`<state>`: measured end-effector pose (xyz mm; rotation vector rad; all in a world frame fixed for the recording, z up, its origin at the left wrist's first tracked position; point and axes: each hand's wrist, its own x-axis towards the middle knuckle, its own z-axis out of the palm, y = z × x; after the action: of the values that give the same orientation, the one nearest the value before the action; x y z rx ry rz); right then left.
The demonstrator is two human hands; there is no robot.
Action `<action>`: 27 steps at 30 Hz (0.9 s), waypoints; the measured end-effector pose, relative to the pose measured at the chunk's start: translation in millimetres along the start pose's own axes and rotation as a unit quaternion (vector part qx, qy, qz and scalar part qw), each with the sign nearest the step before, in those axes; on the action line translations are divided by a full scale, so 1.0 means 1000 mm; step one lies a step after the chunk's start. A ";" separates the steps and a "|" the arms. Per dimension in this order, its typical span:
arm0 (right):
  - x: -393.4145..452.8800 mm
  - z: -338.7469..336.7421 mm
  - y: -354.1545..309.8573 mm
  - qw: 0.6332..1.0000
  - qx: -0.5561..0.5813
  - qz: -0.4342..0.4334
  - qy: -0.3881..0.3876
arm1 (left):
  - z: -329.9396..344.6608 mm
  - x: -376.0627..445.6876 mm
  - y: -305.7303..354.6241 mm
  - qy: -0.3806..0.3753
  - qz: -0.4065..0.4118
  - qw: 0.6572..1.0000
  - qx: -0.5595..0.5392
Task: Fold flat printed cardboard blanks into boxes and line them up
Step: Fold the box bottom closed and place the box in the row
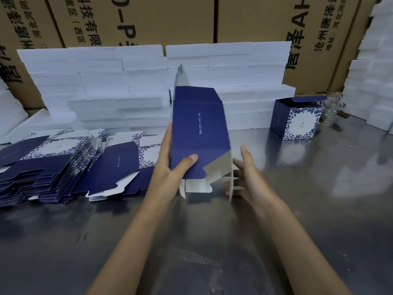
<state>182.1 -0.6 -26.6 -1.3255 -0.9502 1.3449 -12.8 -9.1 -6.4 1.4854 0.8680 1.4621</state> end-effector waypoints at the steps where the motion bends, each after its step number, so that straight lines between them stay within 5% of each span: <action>1: -0.004 -0.002 0.000 0.996 0.049 0.003 -0.072 | 0.007 0.001 0.003 -0.022 0.000 1.000 0.001; 4: -0.017 -0.010 -0.002 0.947 0.232 -0.002 -0.224 | 0.028 0.005 0.011 -0.061 -0.015 0.994 0.091; 8: -0.028 -0.017 -0.015 0.920 0.332 -0.010 -0.209 | 0.034 0.010 0.008 -0.053 -0.040 0.964 0.259; 15: -0.022 -0.038 -0.009 0.961 0.263 0.018 -0.080 | 0.016 0.007 -0.007 0.056 0.017 0.939 0.339; 17: -0.021 -0.044 -0.008 0.966 0.241 0.022 -0.087 | 0.005 0.010 -0.003 0.124 -0.023 0.946 0.299; 19: -0.022 -0.046 -0.007 0.966 0.228 0.023 -0.118 | -0.010 0.012 0.003 0.138 -0.151 0.963 0.173; 22: -0.022 -0.046 -0.003 0.964 0.225 0.014 -0.140 | -0.029 0.010 0.006 0.006 -0.294 0.952 -0.089; 27: -0.019 -0.052 0.001 0.971 0.188 0.004 -0.149 | -0.037 0.006 0.004 -0.041 -0.241 0.967 -0.078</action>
<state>231.5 -24.9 -28.4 -0.8558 -0.8322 1.6674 -49.9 -0.7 -2.4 1.1104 0.9593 1.0722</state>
